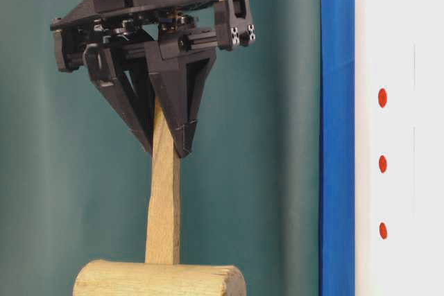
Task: Hit the mark with a hammer.
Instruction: 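Bring the left gripper in and grasp the mallet head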
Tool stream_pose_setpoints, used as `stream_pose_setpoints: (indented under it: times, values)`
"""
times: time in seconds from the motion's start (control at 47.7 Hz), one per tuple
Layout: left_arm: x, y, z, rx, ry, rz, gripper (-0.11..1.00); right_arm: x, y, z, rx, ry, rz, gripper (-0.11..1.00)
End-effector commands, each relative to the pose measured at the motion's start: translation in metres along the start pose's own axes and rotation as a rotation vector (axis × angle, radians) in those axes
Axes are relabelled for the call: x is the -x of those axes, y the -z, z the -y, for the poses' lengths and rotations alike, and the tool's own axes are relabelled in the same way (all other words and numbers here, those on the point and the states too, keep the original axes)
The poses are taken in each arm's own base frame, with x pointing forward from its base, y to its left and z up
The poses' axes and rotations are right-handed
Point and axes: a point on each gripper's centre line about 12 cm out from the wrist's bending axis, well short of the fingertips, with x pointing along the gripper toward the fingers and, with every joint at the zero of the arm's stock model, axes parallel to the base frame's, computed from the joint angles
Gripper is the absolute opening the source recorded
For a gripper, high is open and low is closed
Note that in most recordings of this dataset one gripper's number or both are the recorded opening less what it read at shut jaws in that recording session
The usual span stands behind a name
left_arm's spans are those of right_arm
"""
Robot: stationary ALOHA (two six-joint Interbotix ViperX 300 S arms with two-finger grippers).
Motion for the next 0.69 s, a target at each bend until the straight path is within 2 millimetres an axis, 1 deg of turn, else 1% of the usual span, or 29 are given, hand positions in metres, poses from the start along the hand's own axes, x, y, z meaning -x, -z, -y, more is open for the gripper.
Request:
stream_pose_setpoints:
  times: [0.0,0.147,0.251,0.419,0.671]
  values:
    - [-0.004,-0.005,0.0,0.003,0.0,0.027,0.93,0.001,-0.016,0.018,-0.015,0.057,0.047,0.09]
    - [-0.016,-0.009,0.0,0.003,0.007,0.065,0.93,0.0,-0.016,0.018,-0.008,0.055,0.046,0.09]
    - [-0.034,-0.007,0.0,0.003,0.001,0.046,0.93,0.0,-0.017,0.019,-0.005,0.056,0.047,0.09]
    - [-0.063,-0.01,0.0,0.004,-0.001,0.054,0.93,0.0,-0.017,0.019,-0.006,0.056,0.048,0.09]
    - [-0.09,-0.012,-0.001,0.005,-0.005,0.055,0.93,-0.001,-0.018,0.02,-0.006,0.058,0.05,0.09]
